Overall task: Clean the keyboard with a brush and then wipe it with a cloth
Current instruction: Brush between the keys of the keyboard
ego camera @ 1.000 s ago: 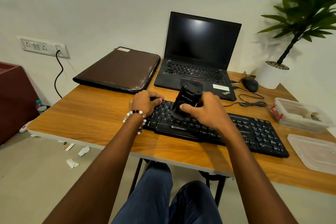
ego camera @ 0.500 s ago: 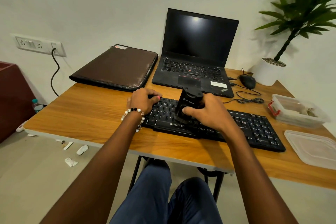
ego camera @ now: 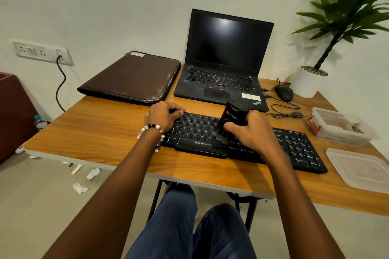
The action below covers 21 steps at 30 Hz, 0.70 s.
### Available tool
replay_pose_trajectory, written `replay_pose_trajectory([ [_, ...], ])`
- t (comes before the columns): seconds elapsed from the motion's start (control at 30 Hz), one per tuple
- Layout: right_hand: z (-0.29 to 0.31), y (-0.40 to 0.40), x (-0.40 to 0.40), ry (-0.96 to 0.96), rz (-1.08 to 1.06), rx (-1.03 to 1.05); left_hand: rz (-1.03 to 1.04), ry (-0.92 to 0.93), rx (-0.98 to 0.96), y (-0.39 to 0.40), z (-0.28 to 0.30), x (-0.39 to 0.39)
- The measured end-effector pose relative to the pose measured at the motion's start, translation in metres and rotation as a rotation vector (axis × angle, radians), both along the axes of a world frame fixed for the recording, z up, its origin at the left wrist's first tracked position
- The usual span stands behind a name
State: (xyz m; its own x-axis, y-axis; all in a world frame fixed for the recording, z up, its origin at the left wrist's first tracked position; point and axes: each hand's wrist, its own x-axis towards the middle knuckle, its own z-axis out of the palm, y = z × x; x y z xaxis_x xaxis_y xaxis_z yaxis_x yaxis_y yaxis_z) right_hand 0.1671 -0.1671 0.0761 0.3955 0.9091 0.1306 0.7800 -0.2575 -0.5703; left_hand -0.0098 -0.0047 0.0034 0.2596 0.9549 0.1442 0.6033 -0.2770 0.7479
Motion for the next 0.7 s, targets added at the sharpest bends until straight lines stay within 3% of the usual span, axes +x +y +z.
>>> replay_pose_trajectory([
  [0.1,0.004,0.003,-0.005,-0.24,-0.046,0.02,-0.001,-0.009,0.003,-0.001,0.002,-0.001],
  [0.27,-0.008,0.011,-0.032,0.14,0.051,0.123,-0.002,-0.01,0.001,-0.002,0.002,0.0],
  [0.53,0.0,0.012,-0.035,0.23,0.127,0.002,0.014,0.023,0.018,-0.004,0.002,0.001],
  [0.7,-0.003,0.025,-0.052,0.22,0.105,0.171,0.013,0.025,0.035,-0.007,0.005,0.0],
])
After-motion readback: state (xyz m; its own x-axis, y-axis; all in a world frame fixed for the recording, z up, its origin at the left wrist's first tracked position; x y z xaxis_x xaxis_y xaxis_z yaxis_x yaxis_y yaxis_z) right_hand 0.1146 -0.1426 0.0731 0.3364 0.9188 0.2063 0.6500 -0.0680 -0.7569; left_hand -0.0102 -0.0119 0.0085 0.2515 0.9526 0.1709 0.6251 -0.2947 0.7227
